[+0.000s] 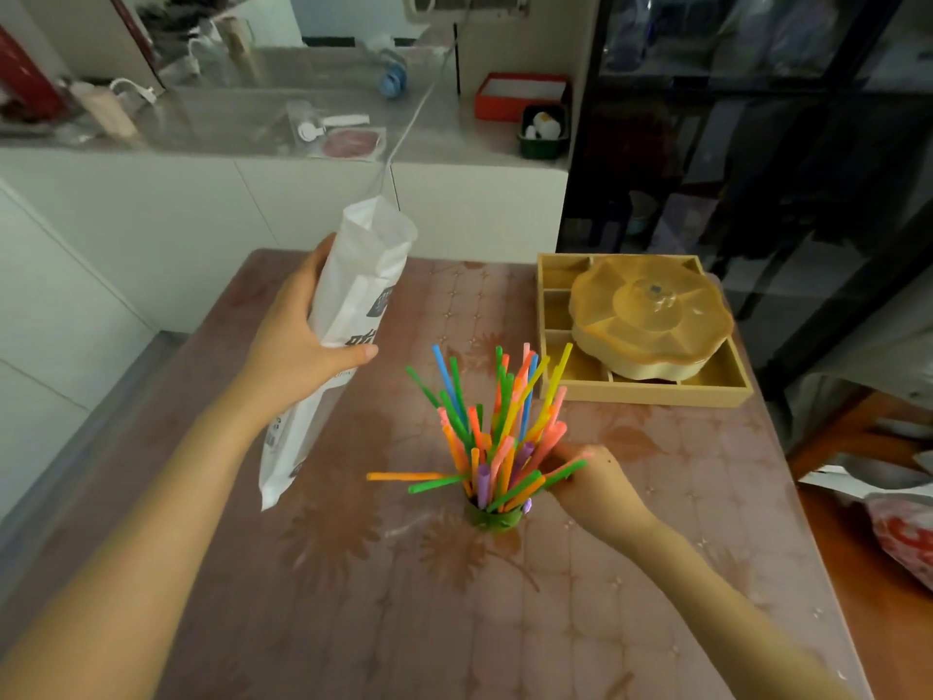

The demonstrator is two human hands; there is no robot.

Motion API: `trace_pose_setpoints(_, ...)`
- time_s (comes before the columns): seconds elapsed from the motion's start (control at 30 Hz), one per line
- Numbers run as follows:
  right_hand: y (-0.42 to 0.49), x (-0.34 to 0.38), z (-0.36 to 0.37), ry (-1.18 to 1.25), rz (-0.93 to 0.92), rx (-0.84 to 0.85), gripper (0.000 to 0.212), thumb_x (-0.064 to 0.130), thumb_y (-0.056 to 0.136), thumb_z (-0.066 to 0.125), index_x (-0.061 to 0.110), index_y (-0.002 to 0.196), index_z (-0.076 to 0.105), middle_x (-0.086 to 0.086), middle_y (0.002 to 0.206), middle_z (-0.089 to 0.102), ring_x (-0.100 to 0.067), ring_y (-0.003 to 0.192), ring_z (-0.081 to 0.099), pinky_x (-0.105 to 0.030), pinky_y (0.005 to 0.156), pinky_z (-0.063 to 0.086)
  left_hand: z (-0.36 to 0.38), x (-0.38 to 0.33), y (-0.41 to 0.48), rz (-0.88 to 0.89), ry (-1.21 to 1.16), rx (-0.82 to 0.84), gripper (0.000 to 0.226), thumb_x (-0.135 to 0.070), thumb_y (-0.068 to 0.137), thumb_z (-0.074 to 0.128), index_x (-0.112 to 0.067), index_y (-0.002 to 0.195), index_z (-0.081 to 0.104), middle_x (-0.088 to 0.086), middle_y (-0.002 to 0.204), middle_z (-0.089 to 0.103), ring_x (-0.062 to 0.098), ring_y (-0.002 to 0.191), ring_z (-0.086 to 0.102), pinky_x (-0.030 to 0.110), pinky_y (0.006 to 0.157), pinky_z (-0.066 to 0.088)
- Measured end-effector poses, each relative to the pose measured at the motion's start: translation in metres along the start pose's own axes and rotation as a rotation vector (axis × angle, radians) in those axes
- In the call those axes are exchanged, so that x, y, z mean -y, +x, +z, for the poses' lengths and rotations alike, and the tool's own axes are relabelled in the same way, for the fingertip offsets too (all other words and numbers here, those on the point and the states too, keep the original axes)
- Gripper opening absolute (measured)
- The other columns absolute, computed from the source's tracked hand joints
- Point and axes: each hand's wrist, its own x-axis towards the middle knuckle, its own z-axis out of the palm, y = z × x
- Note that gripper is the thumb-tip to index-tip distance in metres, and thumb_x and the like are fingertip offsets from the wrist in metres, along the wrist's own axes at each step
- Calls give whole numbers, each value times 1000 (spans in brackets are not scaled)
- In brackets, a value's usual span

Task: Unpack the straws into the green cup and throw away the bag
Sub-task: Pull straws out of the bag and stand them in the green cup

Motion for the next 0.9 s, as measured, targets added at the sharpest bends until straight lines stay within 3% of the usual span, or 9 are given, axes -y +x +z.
trace_pose_setpoints(0.07,-4,9,-16,57,72,-35,16,11,74,53,7,76,68,-15,66,70,-39,60,60,-43,56,53,-6,-1,-6,2,-41,9,100,-14,56,85,-42,135,31,-21,128,46,-5,114,44,4,89,31)
trace_pose_setpoints(0.17,-15,30,-42,61,129,-146,43,-12,72,52,13,104,66,10,82,66,-18,73,59,-30,70,51,-15,-1,-16,-16,-80,-12,100,-24,53,79,-46,135,26,-21,129,43,-1,119,43,18,95,33)
trace_pose_setpoints(0.27,-31,57,-62,80,51,-327,58,-13,66,48,18,113,61,19,89,58,-12,85,57,-27,74,49,-25,-3,-25,-3,-62,-37,104,-14,58,85,-38,139,25,-14,134,42,5,121,42,24,96,33)
trace_pose_setpoints(0.37,-47,86,-71,-62,-153,-503,52,4,61,45,13,108,64,4,98,64,-17,96,53,-32,77,46,-33,-6,-32,21,-62,-45,101,-7,63,82,-34,141,24,-15,133,41,4,121,41,23,96,31)
trace_pose_setpoints(0.57,-39,128,-22,-659,-444,-220,33,42,71,67,20,95,68,4,75,64,-25,75,55,-33,68,29,-52,-2,-43,84,-109,8,102,-8,63,82,-31,142,23,-15,142,37,7,129,37,29,105,31)
trace_pose_setpoints(0.67,-15,143,-1,-870,-434,-194,15,26,65,77,18,65,64,2,57,55,-25,66,51,-32,63,24,-65,1,-47,129,-64,53,102,-15,62,84,-34,142,24,-12,141,41,9,126,41,31,103,35)
trace_pose_setpoints(0.73,-8,154,0,-915,-411,-243,21,16,67,75,17,55,58,0,52,52,-25,61,50,-33,61,21,-72,4,-51,158,-40,55,101,-16,60,85,-33,141,27,-12,135,46,8,119,45,29,98,38)
trace_pose_setpoints(0.8,-9,161,-5,-907,-382,-259,13,22,68,74,16,63,63,-1,59,57,-25,63,52,-34,63,23,-78,9,-55,172,-73,42,101,-13,60,85,-32,140,27,-12,131,45,6,116,44,26,96,36)
trace_pose_setpoints(0.9,-10,164,-4,-901,-393,-168,25,31,60,74,20,82,67,2,66,59,-24,72,51,-37,67,30,-82,18,-57,181,-127,62,103,-12,59,85,-35,140,26,-8,135,45,9,120,44,28,97,36)
